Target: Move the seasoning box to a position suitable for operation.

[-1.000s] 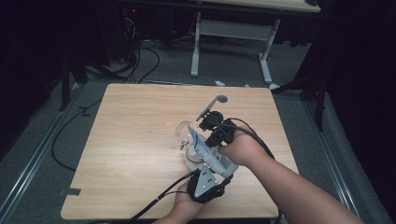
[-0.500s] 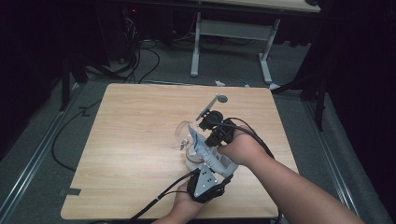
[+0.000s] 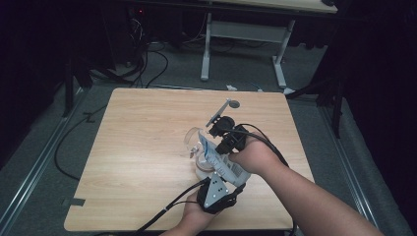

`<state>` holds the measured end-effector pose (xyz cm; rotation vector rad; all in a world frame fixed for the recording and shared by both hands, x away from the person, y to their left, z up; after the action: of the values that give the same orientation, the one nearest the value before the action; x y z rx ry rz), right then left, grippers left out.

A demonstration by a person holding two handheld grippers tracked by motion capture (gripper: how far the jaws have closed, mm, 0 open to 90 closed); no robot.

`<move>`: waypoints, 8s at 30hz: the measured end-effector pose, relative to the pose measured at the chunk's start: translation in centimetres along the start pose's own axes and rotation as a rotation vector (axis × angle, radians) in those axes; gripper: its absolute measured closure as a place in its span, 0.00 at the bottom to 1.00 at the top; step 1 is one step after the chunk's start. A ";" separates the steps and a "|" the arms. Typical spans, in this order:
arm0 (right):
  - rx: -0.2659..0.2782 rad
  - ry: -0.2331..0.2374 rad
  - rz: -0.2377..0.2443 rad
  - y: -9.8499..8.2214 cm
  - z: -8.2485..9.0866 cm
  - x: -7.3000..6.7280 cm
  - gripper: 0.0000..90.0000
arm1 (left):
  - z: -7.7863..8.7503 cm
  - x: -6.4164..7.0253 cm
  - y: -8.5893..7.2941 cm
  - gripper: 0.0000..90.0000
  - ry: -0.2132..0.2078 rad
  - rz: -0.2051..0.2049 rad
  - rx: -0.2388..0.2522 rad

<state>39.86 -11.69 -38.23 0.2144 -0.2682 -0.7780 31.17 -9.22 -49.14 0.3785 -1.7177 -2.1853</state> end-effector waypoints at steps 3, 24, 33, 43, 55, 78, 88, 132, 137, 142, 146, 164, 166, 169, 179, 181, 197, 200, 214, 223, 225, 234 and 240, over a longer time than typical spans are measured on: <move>0.002 -0.004 0.003 0.1 0.1 0.0 1.00 | 0.0 0.0 0.1 0.62 0.000 0.001 0.003; 0.000 0.003 0.002 0.1 -0.1 -0.1 1.00 | 0.0 0.0 0.1 0.62 -0.001 0.003 0.007; -0.001 0.004 0.000 0.1 -0.1 -0.1 1.00 | 0.0 0.0 0.1 0.62 -0.002 0.003 0.009; 0.000 -0.001 0.006 0.2 0.0 -0.1 1.00 | 0.0 0.0 0.3 0.62 -0.002 0.002 0.014; 0.003 0.000 0.000 0.2 0.1 -0.2 1.00 | 0.0 0.0 0.4 0.62 -0.003 0.001 0.016; 0.002 -0.002 0.011 0.6 0.0 -0.4 1.00 | 0.2 -0.1 0.5 0.62 0.006 0.007 0.023; 0.010 -0.002 0.018 0.7 -0.1 -0.3 1.00 | 0.1 -0.2 0.5 0.62 0.004 0.015 0.028; 0.014 -0.002 0.014 0.7 0.0 -0.3 1.00 | 0.2 0.1 0.5 0.60 0.000 -0.009 0.034; 0.015 -0.002 0.015 0.8 0.0 -0.3 1.00 | 0.2 0.1 0.6 0.60 0.000 -0.005 0.038; 0.013 -0.001 0.014 0.8 -0.1 -0.3 1.00 | 0.2 0.1 0.6 0.60 0.000 -0.003 0.039; 0.017 0.003 0.019 0.8 -0.3 -0.3 1.00 | 0.1 0.1 0.5 0.60 -0.002 -0.002 0.037; 0.014 0.004 0.018 0.8 -0.4 -0.4 1.00 | 0.2 0.1 0.5 0.61 -0.003 -0.001 0.040; 0.016 0.004 0.017 0.8 -0.4 -0.4 1.00 | 0.2 0.1 0.6 0.61 -0.004 -0.001 0.040; 0.015 0.003 0.015 0.8 -0.4 -0.4 1.00 | 0.2 0.1 0.6 0.61 -0.005 0.001 0.042; 0.018 0.004 0.019 0.8 -0.4 -0.4 1.00 | 0.2 0.1 0.7 0.61 -0.007 0.000 0.041; 0.017 0.004 0.015 0.8 -0.4 -0.4 1.00 | 0.2 0.1 0.7 0.61 -0.008 0.001 0.042; 0.018 0.006 0.022 0.9 -0.6 -0.4 1.00 | 0.2 0.1 0.7 0.61 -0.007 0.004 0.045; 0.018 0.004 0.020 0.9 -0.6 -0.4 1.00 | 0.2 0.1 0.7 0.61 -0.008 0.003 0.046; 0.022 0.002 0.016 0.8 -0.5 -0.4 1.00 | 0.3 0.1 0.4 0.61 -0.010 -0.001 0.047; 0.022 0.008 0.018 0.5 -0.7 -0.5 1.00 | 0.3 0.3 -0.2 0.61 -0.014 0.000 0.047; 0.022 0.006 0.018 0.4 -0.7 -0.5 1.00 | 0.4 0.3 -0.3 0.61 -0.015 -0.003 0.041; 0.021 0.013 0.011 0.0 -0.8 -0.4 1.00 | 0.3 0.4 -0.9 0.61 -0.019 -0.010 0.031; 0.023 0.015 0.005 0.0 -0.7 -0.4 1.00 | 0.3 0.3 -1.2 0.61 -0.018 -0.007 0.025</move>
<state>39.80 -11.32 -39.00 0.2414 -0.2631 -0.7685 30.64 -8.78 -50.23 0.3723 -1.7578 -2.1802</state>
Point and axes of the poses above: each handheld gripper's, and its own axes: z roughly backward along the jaws, y roughly out of its top, x roughly to its right, the point moved 6 cm from there along -z, roughly forward along the jaws, and after that the axes turned 7 degrees about -y, right-handed, at the moved point
